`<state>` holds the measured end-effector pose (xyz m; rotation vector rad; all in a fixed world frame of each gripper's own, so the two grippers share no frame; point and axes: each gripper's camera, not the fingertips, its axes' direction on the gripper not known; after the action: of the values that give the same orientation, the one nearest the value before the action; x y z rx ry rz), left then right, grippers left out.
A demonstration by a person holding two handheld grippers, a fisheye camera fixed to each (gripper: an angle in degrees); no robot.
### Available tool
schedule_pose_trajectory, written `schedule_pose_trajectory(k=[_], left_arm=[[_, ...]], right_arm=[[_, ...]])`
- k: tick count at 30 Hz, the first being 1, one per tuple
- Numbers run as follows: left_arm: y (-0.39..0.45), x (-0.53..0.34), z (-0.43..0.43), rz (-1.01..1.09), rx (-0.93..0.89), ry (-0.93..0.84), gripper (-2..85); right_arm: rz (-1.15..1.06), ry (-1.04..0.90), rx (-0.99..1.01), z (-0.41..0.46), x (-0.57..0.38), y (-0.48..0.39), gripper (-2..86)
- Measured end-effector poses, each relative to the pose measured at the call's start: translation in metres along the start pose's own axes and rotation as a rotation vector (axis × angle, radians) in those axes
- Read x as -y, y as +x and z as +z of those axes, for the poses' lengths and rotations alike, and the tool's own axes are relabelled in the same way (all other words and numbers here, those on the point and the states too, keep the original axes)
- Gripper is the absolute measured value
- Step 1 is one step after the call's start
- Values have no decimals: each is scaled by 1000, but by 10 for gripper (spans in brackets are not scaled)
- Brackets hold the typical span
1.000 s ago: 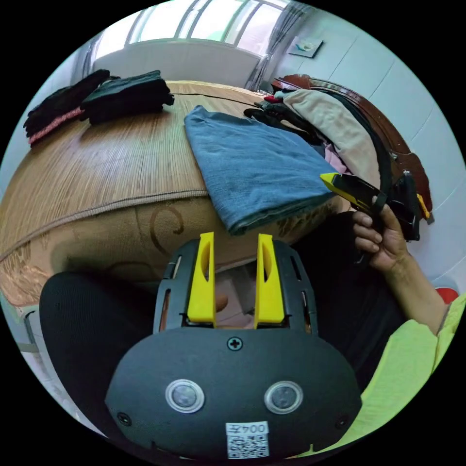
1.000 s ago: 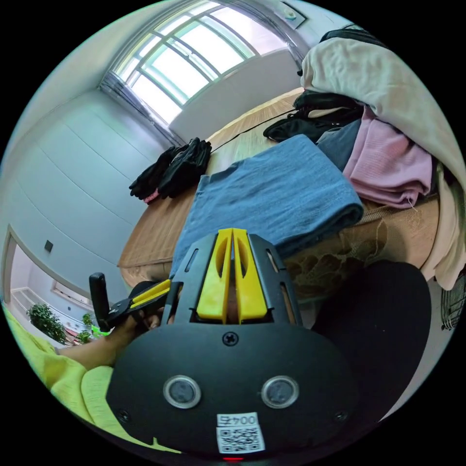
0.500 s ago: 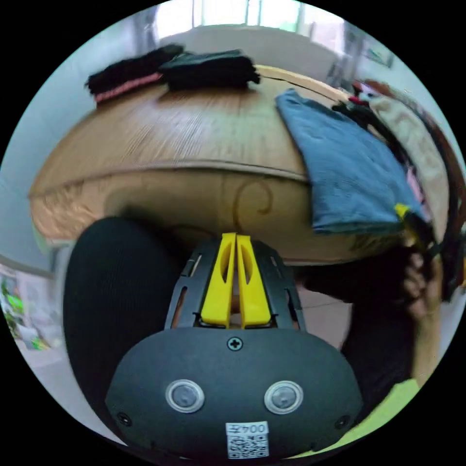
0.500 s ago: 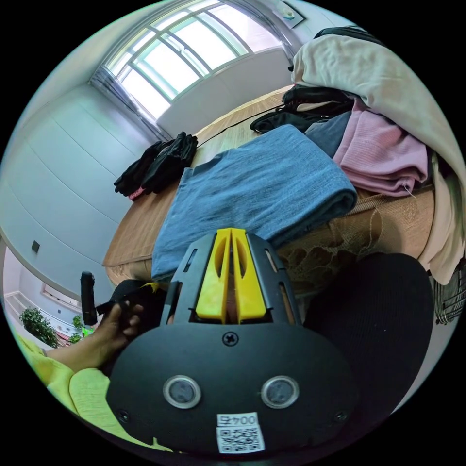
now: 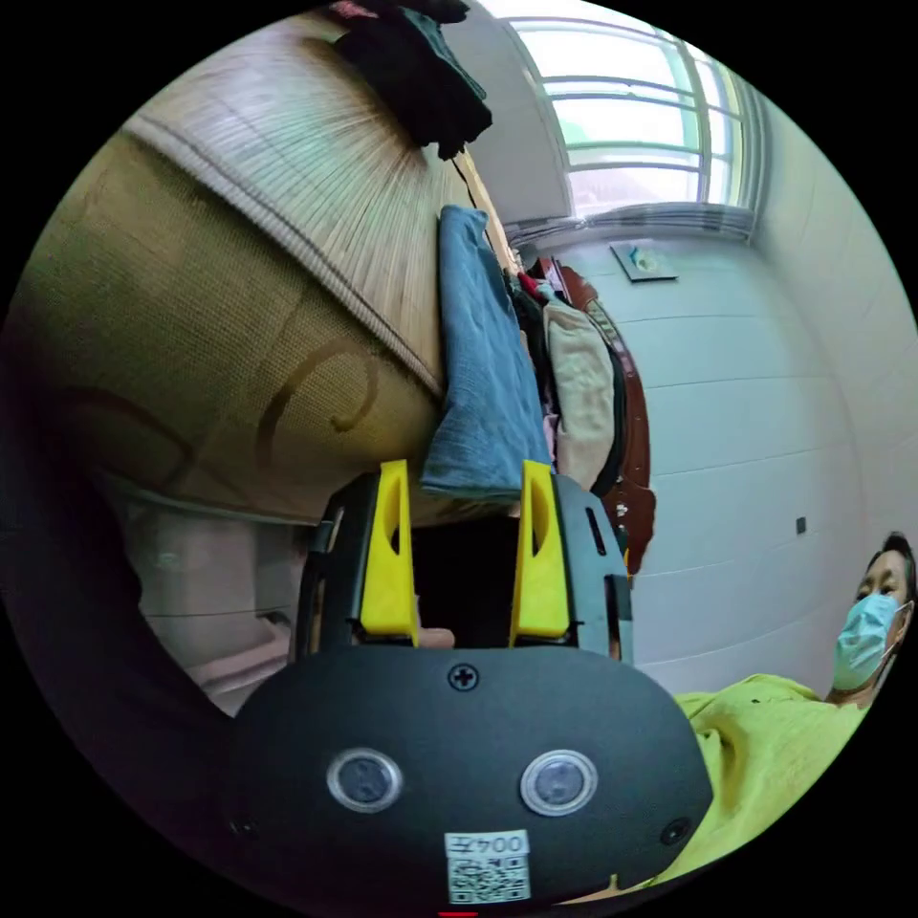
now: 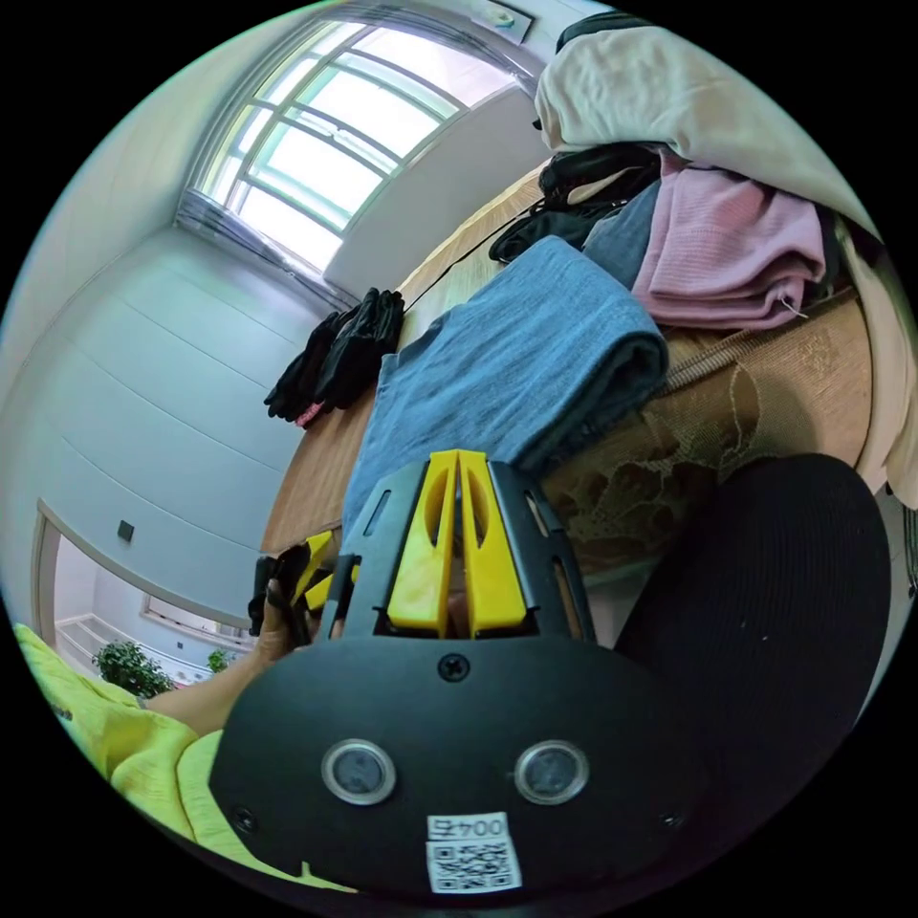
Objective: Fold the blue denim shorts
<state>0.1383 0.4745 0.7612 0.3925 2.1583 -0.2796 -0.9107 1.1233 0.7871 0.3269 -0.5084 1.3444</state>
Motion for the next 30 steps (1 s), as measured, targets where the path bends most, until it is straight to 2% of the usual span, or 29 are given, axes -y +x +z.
schedule_pose_trajectory(k=[5, 8, 17, 22, 27, 29, 30], left_arm=[[-19, 12, 8, -79, -83, -64, 112], [-18, 17, 5, -105, -76, -63, 85], [36, 41, -10, -154, -91, -24, 51], [62, 57, -8, -118, -61, -26, 44], [56, 59, -6, -115, -48, -43, 47], [51, 59, -6, -111, -36, -46, 50], [48, 61, -5, -101, -26, -55, 53]], right_arm=[[56, 13, 63, -5, -1, 19, 19], [86, 2, 153, -10, -3, 28, 80], [244, -158, 486, 10, -12, 50, 178], [361, -167, 629, 43, -10, 53, 228], [507, -32, 698, 63, 10, 64, 204], [611, -58, 577, 74, 19, 70, 87], [632, -88, 553, 78, 21, 72, 76]])
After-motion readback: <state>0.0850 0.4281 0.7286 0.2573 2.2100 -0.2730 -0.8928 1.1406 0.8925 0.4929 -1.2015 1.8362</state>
